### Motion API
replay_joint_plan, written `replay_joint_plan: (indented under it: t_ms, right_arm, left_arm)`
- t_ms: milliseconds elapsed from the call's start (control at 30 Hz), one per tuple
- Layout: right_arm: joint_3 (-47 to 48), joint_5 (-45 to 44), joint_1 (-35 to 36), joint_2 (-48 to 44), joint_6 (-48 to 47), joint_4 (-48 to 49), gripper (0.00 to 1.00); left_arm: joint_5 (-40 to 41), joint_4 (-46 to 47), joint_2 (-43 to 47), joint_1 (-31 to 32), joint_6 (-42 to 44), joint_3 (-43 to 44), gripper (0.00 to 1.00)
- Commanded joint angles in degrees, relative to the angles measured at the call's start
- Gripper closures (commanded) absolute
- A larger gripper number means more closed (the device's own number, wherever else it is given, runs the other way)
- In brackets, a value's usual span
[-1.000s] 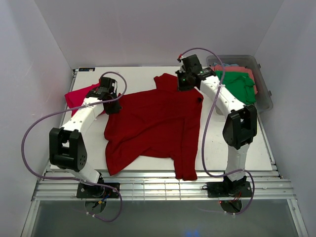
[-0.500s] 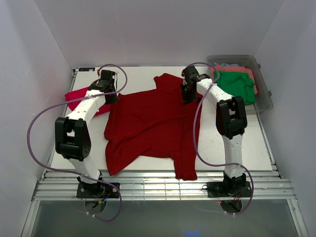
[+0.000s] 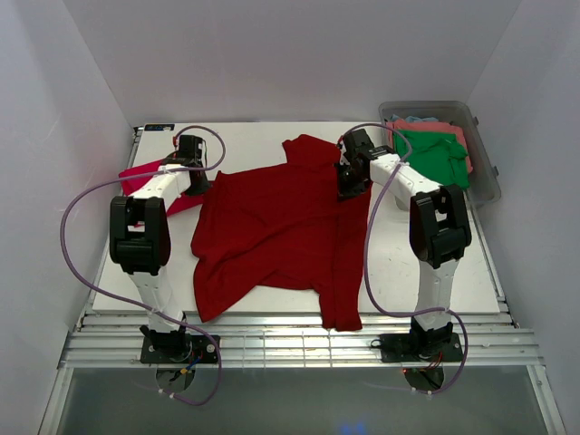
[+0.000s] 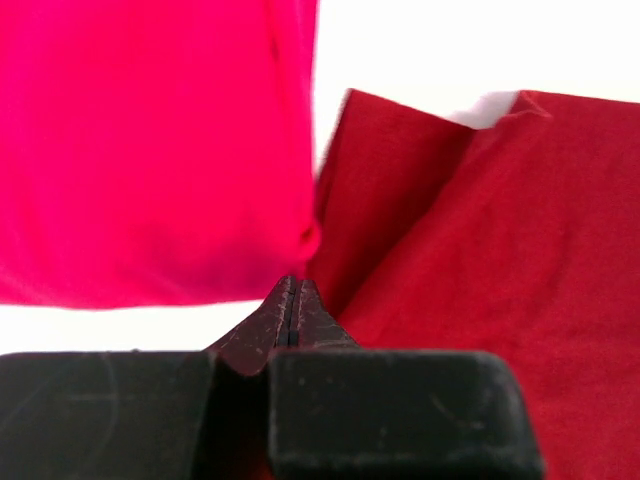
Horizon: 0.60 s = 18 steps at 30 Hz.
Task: Fold and stack the t-shirts
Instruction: Flatten the tshirt out
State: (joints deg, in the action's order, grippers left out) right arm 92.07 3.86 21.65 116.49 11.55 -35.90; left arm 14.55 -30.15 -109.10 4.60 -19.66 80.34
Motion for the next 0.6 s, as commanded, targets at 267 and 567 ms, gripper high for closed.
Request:
replay_joint_plan:
  t_ms: [267,567]
  right_arm:
    - [-5.8,2.9,0.8,-7.7,1.1,3.4,0.92]
    - [-6.6,2.4,1.4,-9.7,1.0,2.7,0.92]
  left_arm:
    - [-2.8,2.9,-5.3,-1.6,1.3,1.7,1.0]
    - [0.1,-1.3,-8.7,-8.5,-1.2,-0.5,1.0]
